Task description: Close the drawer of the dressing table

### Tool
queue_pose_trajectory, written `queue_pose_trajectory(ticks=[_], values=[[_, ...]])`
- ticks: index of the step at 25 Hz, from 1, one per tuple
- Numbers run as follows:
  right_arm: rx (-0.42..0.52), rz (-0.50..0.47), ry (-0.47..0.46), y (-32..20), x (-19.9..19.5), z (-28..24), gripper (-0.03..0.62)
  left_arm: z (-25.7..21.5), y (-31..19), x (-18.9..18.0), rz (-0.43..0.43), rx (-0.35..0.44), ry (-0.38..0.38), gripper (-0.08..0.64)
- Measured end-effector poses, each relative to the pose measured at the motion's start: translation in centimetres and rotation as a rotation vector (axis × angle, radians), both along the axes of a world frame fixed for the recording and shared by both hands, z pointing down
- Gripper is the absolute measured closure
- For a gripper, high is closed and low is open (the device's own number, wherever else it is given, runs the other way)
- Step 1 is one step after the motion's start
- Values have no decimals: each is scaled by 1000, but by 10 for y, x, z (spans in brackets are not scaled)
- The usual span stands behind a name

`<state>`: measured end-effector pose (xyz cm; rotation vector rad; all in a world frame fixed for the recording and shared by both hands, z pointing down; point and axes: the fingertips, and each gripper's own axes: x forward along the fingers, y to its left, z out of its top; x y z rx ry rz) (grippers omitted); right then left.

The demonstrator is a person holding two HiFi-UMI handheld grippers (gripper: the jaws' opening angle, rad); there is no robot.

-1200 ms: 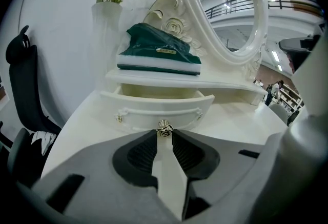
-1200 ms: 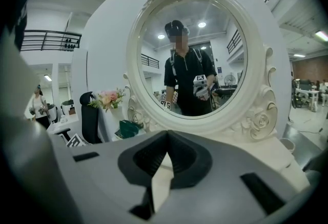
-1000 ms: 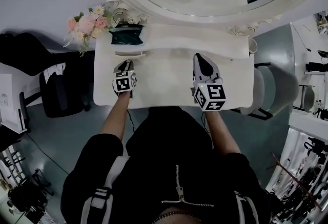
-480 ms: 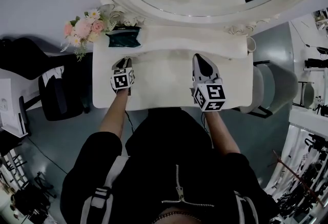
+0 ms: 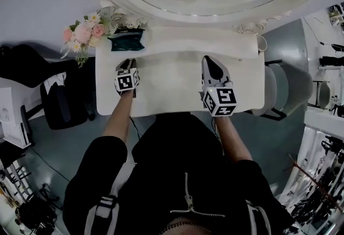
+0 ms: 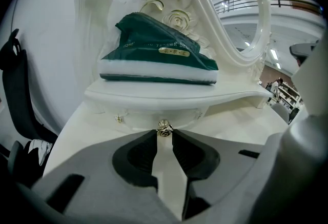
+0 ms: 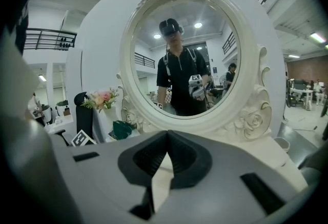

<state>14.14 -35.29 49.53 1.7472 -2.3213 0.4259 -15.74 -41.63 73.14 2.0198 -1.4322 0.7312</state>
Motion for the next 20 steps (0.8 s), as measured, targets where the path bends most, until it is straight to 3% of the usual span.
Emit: queue_pose_trajectory(ticks=[12, 20], values=[[14, -24, -19, 4, 0, -2, 591, -20, 13, -7, -34, 34, -1, 420], [40, -75, -44, 8, -7, -6, 591, -91, 25, 15, -11, 202, 37, 474]])
